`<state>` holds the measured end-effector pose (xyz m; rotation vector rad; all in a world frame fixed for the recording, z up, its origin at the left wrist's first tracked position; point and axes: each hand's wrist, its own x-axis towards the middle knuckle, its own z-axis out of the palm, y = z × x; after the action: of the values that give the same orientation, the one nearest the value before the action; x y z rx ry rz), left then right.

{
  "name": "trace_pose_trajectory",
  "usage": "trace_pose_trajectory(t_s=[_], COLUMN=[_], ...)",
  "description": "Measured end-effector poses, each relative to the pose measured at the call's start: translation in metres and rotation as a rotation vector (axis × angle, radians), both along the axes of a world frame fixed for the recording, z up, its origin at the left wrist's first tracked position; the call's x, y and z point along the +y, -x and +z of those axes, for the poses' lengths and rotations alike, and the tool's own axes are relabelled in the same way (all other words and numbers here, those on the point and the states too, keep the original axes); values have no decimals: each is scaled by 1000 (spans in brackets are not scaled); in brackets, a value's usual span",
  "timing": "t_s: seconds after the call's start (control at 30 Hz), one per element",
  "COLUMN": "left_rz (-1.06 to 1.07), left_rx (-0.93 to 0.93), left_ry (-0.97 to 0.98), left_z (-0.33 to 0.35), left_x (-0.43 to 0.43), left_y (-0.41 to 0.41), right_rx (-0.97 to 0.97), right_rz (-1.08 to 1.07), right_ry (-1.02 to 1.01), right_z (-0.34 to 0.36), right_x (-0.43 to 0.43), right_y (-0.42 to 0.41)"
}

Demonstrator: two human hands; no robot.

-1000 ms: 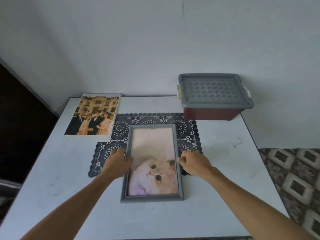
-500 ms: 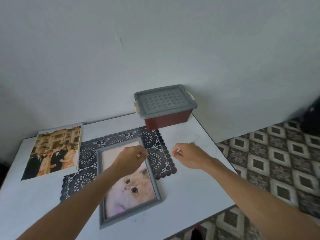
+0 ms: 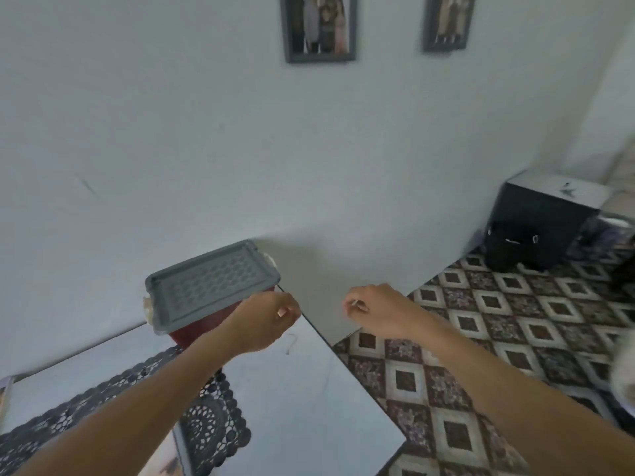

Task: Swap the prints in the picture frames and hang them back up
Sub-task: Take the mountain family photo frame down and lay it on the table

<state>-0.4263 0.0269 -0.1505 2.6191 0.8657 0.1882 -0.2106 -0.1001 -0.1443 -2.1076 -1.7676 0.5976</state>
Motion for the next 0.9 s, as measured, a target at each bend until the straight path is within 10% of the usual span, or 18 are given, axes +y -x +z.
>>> trace_pose_trajectory(t_s=[0.9], left_rz=[-262], left_rx=[-162], left_ry=[103], left_z=[53], left_x=[-22], left_y=[-464], right_rx=[-127], right_rz=[-366], right_ry=[-112], right_z=[44], right_x=[-87], right_y=[-413])
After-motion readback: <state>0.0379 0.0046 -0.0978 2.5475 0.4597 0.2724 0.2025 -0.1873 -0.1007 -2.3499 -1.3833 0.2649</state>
